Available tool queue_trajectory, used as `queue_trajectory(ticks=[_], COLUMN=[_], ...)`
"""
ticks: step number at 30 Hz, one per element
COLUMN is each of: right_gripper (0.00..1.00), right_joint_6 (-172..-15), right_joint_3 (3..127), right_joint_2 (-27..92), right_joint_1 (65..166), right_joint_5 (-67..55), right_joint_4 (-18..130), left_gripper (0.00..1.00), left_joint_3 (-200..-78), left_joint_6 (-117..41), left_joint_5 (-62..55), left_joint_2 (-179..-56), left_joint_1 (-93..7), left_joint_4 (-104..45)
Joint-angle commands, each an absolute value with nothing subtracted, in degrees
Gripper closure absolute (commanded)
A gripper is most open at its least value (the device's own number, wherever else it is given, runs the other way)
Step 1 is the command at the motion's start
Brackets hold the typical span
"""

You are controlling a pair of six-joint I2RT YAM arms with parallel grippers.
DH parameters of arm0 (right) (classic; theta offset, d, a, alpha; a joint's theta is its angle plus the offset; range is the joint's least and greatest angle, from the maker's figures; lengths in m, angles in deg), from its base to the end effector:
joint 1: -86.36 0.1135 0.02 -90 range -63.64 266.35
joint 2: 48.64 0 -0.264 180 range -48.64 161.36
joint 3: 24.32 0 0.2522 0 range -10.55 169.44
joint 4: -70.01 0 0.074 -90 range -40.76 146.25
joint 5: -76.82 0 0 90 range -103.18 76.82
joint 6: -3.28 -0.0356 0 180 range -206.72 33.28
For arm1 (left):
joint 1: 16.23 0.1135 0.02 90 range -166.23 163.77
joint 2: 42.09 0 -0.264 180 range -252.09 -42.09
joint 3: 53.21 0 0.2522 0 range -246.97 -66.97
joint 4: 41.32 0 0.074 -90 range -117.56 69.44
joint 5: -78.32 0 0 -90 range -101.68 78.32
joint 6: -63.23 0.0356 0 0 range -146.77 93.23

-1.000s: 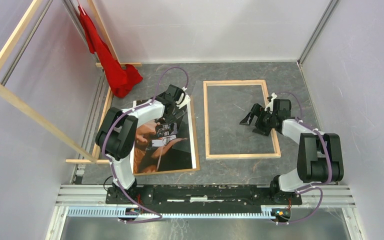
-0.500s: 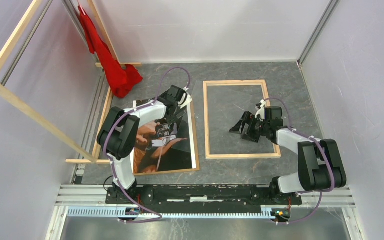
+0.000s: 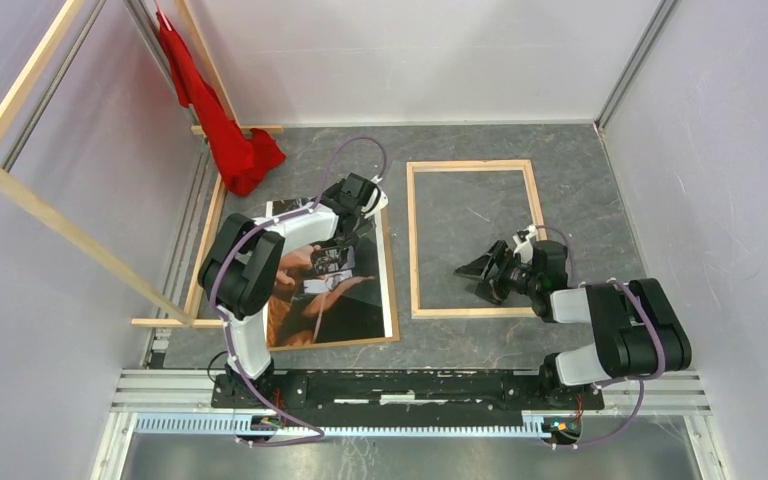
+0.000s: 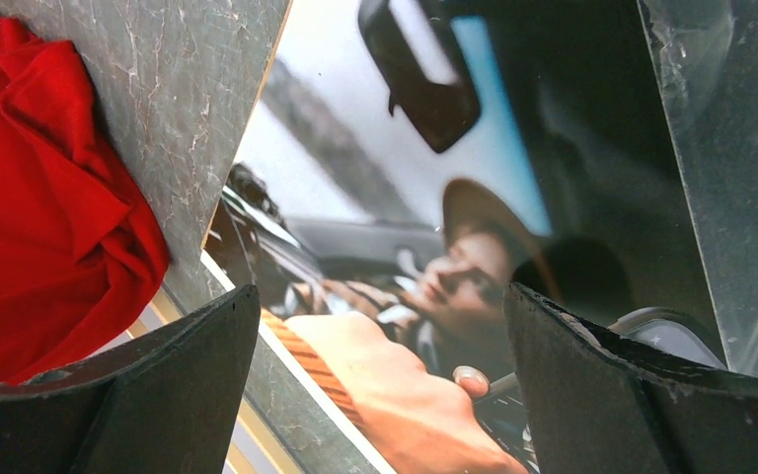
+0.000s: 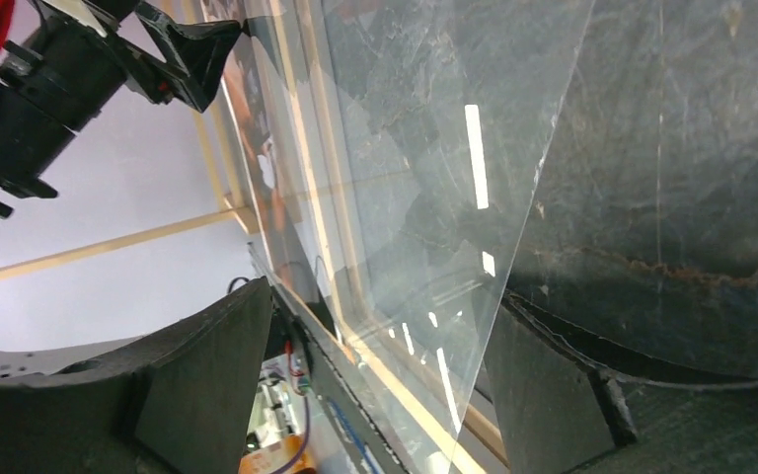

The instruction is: Put the photo into the frame

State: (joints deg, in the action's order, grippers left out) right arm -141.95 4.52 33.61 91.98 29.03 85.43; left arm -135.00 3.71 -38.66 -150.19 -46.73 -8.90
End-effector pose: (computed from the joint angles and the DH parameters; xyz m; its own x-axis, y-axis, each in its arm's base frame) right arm 0.2105 0.0447 0.1108 -0.8418 0.5285 -0.1097 0.1613 0.4403 0.8832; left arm 0.3382 -0.1805 0.1623 -0.5082 0.8240 -0.2506 0.5885 0.5447 0.5975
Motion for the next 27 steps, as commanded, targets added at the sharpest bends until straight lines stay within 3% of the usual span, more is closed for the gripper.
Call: queue_trajectory(ticks=[1, 9, 14, 15, 17, 19, 22, 27], right_gripper=[0.19, 0.38, 0.47, 0.51, 0.74, 0.91, 0.97, 1.00], right_joint_6=[-149.1, -160.4, -162.7, -162.9, -163.5, -163.3, -156.1, -131.5], right_joint_3=[-0.2, -3.7, -2.8, -2.5, -1.7, -0.2, 4.9, 23.5], right_joint_2=[36.0, 39.8, 41.9, 42.0, 41.8, 40.3, 35.1, 24.4], right_joint_1=[92.5, 92.7, 94.7, 95.0, 95.3, 95.2, 94.3, 89.2], right_joint_5=[27.5, 27.2, 25.5, 25.2, 25.0, 25.2, 26.2, 24.6], right_joint_4=[93.1, 113.8, 117.6, 117.8, 119.2, 118.7, 107.4, 67.2], left_gripper=[0.00, 0.00, 0.00, 0.00, 0.00, 0.00, 0.00, 0.00], left_joint_3=[-133.8, -134.2, -134.2, -134.2, -134.3, -134.6, -136.7, -143.3], left_joint_6=[2.4, 2.7, 2.7, 2.7, 3.0, 3.5, 3.3, 1.0], left_joint_5=[-36.6, -36.7, -37.1, -37.1, -37.4, -37.8, -37.7, -35.0], left_joint_2=[-152.6, -152.7, -152.9, -152.9, -152.6, -151.8, -150.3, -146.5], left_joint_1=[-47.9, -49.2, -49.4, -49.4, -49.4, -49.3, -48.8, -48.2], left_joint_4=[-9.5, -9.0, -9.1, -9.1, -9.1, -9.0, -7.4, -2.6])
